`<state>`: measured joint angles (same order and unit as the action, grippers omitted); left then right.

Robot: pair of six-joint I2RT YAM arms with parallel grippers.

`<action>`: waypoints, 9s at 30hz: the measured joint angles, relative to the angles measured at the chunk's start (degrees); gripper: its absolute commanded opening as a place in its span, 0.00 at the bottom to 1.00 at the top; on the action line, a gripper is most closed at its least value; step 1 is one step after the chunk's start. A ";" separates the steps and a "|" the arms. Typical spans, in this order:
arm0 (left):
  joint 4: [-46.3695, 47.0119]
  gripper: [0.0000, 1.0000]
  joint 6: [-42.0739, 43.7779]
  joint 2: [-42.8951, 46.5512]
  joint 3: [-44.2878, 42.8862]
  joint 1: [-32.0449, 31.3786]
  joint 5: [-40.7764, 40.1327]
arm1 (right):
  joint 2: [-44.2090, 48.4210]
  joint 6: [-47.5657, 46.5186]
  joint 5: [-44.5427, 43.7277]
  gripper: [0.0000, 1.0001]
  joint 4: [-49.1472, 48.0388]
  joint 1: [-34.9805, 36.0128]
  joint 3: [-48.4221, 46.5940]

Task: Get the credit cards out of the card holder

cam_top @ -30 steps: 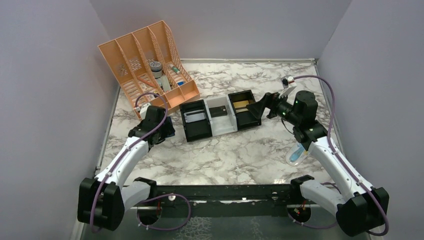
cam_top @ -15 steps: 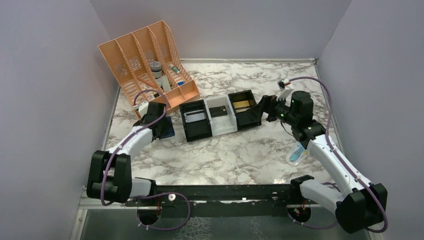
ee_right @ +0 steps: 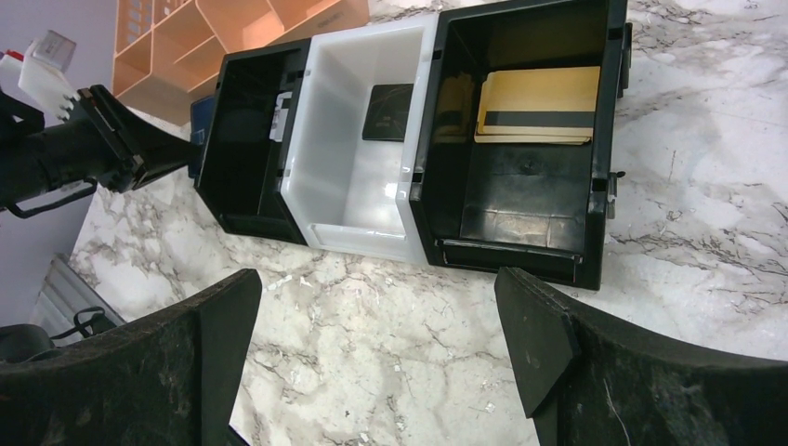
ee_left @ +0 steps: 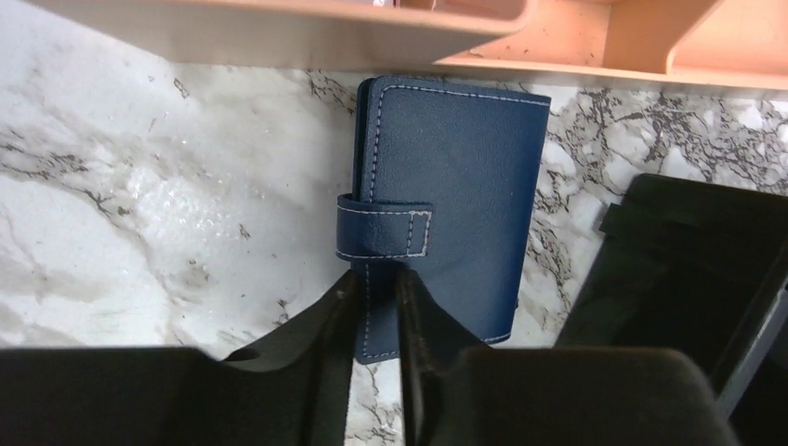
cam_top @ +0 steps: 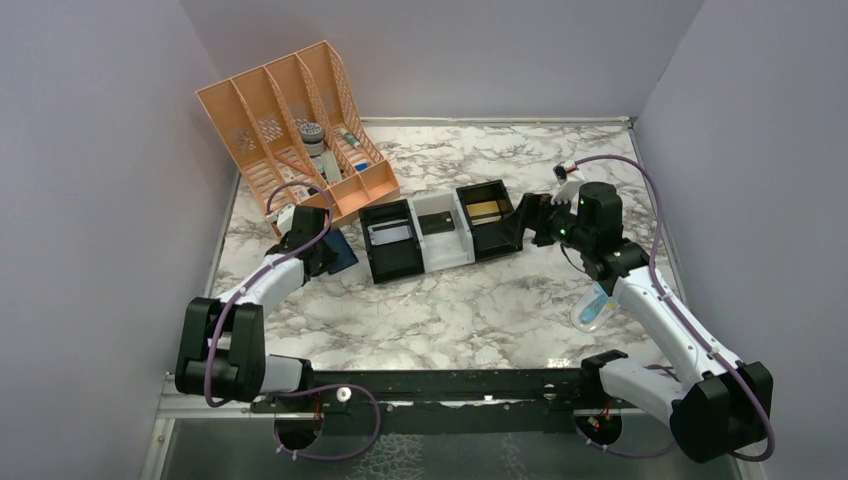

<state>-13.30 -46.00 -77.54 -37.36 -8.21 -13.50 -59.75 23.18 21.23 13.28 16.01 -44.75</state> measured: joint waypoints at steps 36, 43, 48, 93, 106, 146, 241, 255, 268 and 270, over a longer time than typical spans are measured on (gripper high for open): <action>-30.80 0.00 1.60 36.11 -8.39 -0.81 10.49 | 2.73 3.98 7.72 0.99 0.09 0.00 3.19; -31.32 0.00 6.34 35.82 -9.09 -8.31 17.07 | 3.63 5.35 9.18 0.99 0.46 -0.02 4.92; -31.95 0.00 6.25 33.11 -10.88 -21.42 15.21 | 4.22 6.16 9.90 0.99 0.59 0.00 5.44; -25.07 0.19 0.74 -21.29 -31.41 -73.68 -25.92 | 7.78 25.18 1.20 0.99 1.22 0.00 22.34; -20.68 0.68 7.19 -20.02 -31.80 -73.61 -20.09 | 7.48 22.91 0.70 0.93 1.68 -0.02 22.34; 6.84 0.85 7.19 -5.22 -4.00 -50.93 0.35 | -17.05 40.92 3.91 0.45 -31.47 18.08 29.42; 28.68 0.74 -17.79 24.04 28.24 -57.55 -12.57 | -21.79 13.55 -27.85 0.37 13.94 40.96 -1.49; 26.27 0.80 -18.73 24.09 28.50 -57.55 -13.11 | -24.44 11.28 -28.55 0.37 13.88 42.53 -3.58; 25.22 0.80 -18.03 23.96 28.39 -57.55 -13.46 | -29.73 11.10 -32.68 0.27 15.06 44.06 -6.54; 25.35 0.80 -17.53 23.58 28.37 -57.55 -13.35 | -29.70 11.41 -33.11 0.16 14.99 44.06 -6.43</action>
<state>12.05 -63.53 -53.95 -8.99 -65.76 -26.85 -89.45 34.59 -11.88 28.27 60.07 -51.18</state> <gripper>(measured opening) 0.796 0.286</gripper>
